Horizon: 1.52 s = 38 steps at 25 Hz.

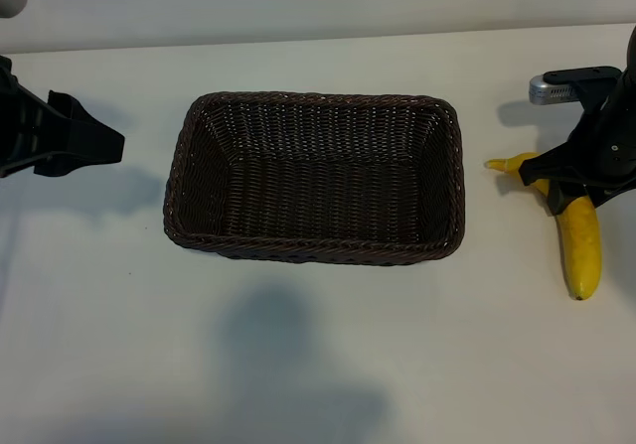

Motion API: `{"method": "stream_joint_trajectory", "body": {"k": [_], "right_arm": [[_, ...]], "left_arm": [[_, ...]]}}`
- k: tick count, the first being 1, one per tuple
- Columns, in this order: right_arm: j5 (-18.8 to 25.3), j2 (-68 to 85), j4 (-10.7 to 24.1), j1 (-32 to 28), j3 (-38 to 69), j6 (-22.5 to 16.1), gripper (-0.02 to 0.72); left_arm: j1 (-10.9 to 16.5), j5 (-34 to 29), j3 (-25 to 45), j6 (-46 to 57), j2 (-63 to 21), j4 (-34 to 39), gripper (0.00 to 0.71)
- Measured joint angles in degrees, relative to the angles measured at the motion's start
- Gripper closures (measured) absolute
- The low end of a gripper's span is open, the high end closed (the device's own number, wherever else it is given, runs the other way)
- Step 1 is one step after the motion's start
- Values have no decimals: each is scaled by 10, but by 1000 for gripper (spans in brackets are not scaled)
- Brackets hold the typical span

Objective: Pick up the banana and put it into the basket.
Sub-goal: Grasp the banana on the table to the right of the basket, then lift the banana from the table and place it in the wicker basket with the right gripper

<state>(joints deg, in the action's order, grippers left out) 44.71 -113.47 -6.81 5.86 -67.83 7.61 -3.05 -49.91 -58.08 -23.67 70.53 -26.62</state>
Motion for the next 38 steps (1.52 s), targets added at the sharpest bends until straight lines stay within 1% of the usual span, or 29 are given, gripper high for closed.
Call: {"method": "stream_joint_trajectory", "body": {"k": [9, 18, 20, 22, 24, 26, 29, 31, 33, 35, 38], "right_arm": [[4, 16, 3, 0, 0, -3, 272], [3, 160, 5, 0, 0, -5, 272], [3, 186, 0, 0, 0, -6, 272], [3, 208, -21, 0, 0, -3, 272], [4, 219, -50, 0, 0, 10, 272], [4, 222, -93, 0, 0, 39, 272], [10, 222, -169, 1, 0, 89, 272], [14, 222, -197, 10, 0, 114, 272], [15, 222, -210, 27, 0, 127, 272], [11, 222, -217, 50, 0, 130, 272], [1, 222, -219, 86, 0, 131, 272]], "left_arm": [[0, 0, 0, 0, 0, 0, 160], [0, 0, 0, 0, 0, 0, 161], [0, 0, 0, 0, 0, 0, 161], [0, 0, 0, 0, 0, 0, 161], [0, 0, 0, 0, 0, 0, 161], [0, 0, 0, 0, 0, 0, 161], [0, 0, 0, 0, 0, 0, 161], [0, 0, 0, 0, 0, 0, 161], [0, 0, 0, -1, 0, 0, 161], [0, 0, 0, -1, 0, 0, 161], [0, 0, 0, -1, 0, 0, 161]]}}
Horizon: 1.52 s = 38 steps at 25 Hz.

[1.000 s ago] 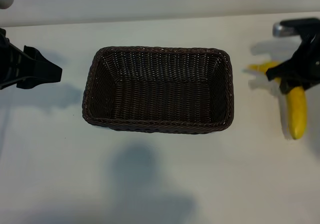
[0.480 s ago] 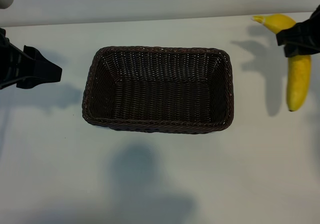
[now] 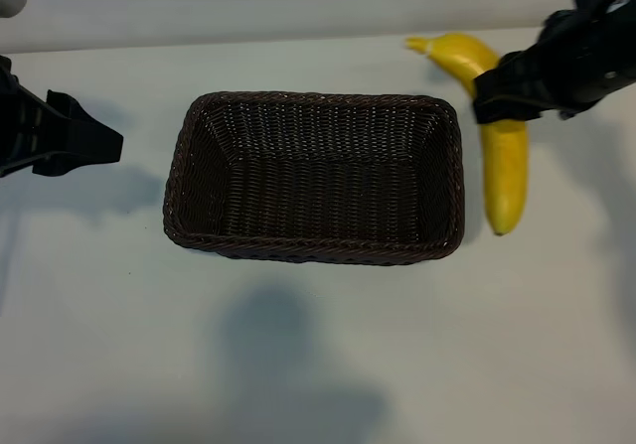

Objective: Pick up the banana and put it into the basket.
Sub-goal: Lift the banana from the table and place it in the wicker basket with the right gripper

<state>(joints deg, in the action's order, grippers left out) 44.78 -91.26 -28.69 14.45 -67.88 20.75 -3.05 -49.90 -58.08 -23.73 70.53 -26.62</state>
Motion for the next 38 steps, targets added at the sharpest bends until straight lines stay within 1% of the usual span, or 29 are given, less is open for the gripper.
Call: {"method": "stream_joint_trajectory", "body": {"k": [7, 11, 16, 20, 22, 25, 28, 31, 34, 38], "right_arm": [[-51, -2, -2, 64, 0, 2, 272], [-76, -21, -6, 85, -2, 18, 272], [-85, -47, -16, 107, -32, 22, 272], [-88, -72, -16, 135, -58, 27, 272], [-90, -84, -16, 145, -60, 37, 272], [-91, -104, -17, 148, -60, 49, 272], [-100, -116, -22, 148, -61, 56, 272], [-113, -120, -34, 148, -62, 72, 272], [-123, -120, -57, 148, -62, 86, 272], [-125, -120, -61, 148, -62, 87, 263]], "left_arm": [[0, -3, 0, 0, 0, 0, 162], [0, -4, 0, 0, 0, -1, 162], [0, -4, 0, 0, 0, -1, 162], [0, -5, 0, 0, 0, -1, 162], [0, -5, 0, 0, 0, -1, 162], [0, -5, 0, 0, 0, -1, 162], [0, -5, 0, 0, 0, -1, 162], [0, -5, 0, 0, 0, -1, 162], [0, -5, 0, 1, 0, -1, 162], [0, -5, 0, 1, 0, -1, 162]]}}
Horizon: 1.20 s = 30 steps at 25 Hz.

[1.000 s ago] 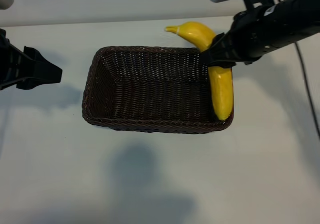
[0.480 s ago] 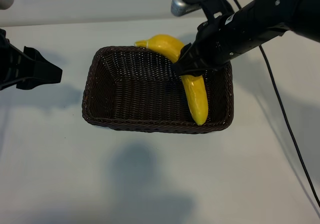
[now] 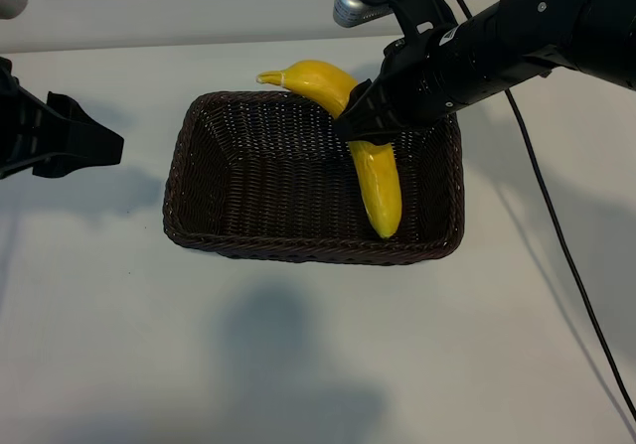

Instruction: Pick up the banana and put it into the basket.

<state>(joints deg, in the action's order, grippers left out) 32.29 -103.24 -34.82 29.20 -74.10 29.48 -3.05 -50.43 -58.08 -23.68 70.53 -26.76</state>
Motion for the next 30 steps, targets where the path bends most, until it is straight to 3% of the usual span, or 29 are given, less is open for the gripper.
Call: {"method": "stream_joint_trajectory", "body": {"k": [5, 7, 13, 17, 24, 30], "right_arm": [[-2, 0, -2, 0, 0, 0, 42], [-2, 0, -2, 0, 0, -2, -5], [-3, 8, 8, -5, 0, -15, 10], [8, 35, 24, -45, 0, -37, 27], [73, 84, 67, -157, -1, -47, 30], [144, 122, 98, -213, -1, -47, 35]], "left_arm": [[0, 0, 0, 0, 0, 0, 162], [0, 0, 0, 0, 0, 0, 162], [0, 0, 0, 0, 0, 0, 162], [0, 0, 0, 0, 0, 0, 162], [0, 0, 0, -1, 0, 0, 162], [0, 1, 0, -3, 0, 0, 162]]}}
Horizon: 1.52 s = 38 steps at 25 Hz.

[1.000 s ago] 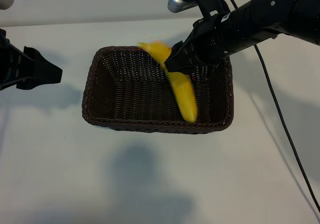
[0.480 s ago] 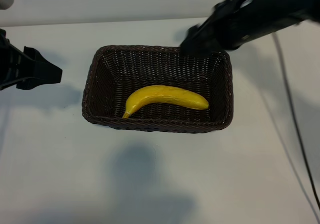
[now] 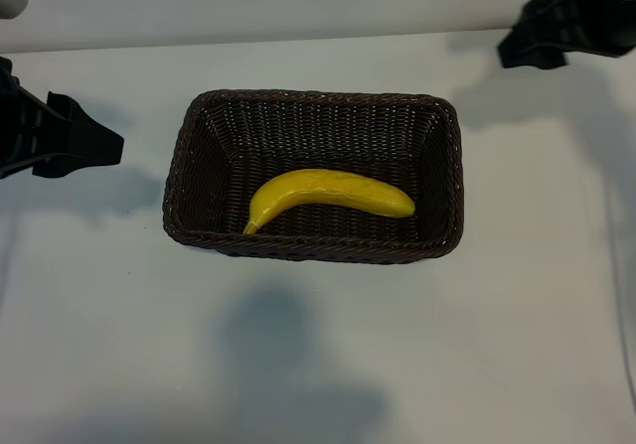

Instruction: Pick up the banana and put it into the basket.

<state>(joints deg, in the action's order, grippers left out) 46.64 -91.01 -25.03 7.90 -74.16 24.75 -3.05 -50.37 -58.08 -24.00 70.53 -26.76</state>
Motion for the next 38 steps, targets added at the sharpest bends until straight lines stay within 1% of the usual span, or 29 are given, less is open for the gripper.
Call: {"method": "stream_joint_trajectory", "body": {"k": [2, 4, 6, 11, 14, 22, 28, 38], "right_arm": [[32, 15, 16, -3, 0, -1, 40], [51, 33, 24, -3, 0, -4, 42], [59, 53, 31, -3, 0, -13, 44], [76, 79, 72, -3, 0, -40, 50], [84, 79, 81, -3, 0, -48, 52], [113, 79, 82, -3, 0, -50, 59], [117, 79, 55, -3, 0, -47, 69], [138, 79, 48, -3, 0, -44, 76]], "left_arm": [[0, 0, 0, -1, 0, 0, 163], [0, 0, 0, -5, 0, 0, 163], [0, 0, 0, -8, 0, 0, 163], [0, 0, 0, -12, 0, 0, 163], [0, 0, 0, -14, 0, 0, 164], [0, 0, 0, -17, 0, 0, 170], [0, 3, 0, -18, 0, 0, 171], [0, 5, 0, -18, 0, 0, 171]]}}
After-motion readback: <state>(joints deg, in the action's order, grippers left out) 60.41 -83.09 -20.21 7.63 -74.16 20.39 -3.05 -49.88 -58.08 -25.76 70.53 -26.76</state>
